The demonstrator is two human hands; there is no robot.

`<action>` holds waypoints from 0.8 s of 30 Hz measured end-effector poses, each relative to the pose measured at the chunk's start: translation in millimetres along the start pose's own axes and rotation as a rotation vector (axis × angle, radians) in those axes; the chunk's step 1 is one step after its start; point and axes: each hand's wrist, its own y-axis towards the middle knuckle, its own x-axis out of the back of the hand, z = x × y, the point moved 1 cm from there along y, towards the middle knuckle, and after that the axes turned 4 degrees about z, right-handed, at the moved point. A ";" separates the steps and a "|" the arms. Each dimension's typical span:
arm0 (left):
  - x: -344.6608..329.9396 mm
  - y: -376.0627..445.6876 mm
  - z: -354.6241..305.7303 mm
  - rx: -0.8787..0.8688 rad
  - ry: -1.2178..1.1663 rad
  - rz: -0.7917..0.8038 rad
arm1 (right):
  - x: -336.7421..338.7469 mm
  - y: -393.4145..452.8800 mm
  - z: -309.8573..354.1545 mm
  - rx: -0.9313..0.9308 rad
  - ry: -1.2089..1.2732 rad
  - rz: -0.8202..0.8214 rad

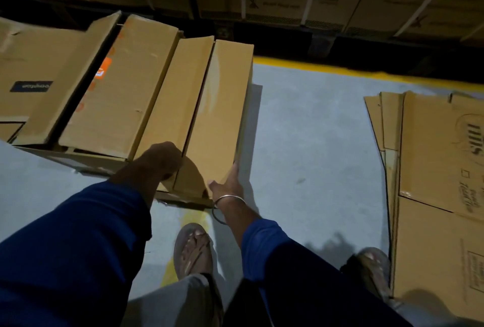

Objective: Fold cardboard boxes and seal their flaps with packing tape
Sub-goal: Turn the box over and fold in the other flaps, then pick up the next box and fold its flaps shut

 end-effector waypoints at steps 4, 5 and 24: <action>5.2 -18.7 -12.8 -0.032 -0.045 -0.106 | -9.2 3.5 4.4 0.017 -0.097 0.113; 5.6 -25.7 -18.7 -0.056 0.005 -0.129 | -9.8 -0.9 7.4 -0.011 -0.100 0.172; -27.8 -118.2 -142.9 -0.556 0.267 0.057 | 293.3 -48.3 54.9 0.161 -0.998 0.183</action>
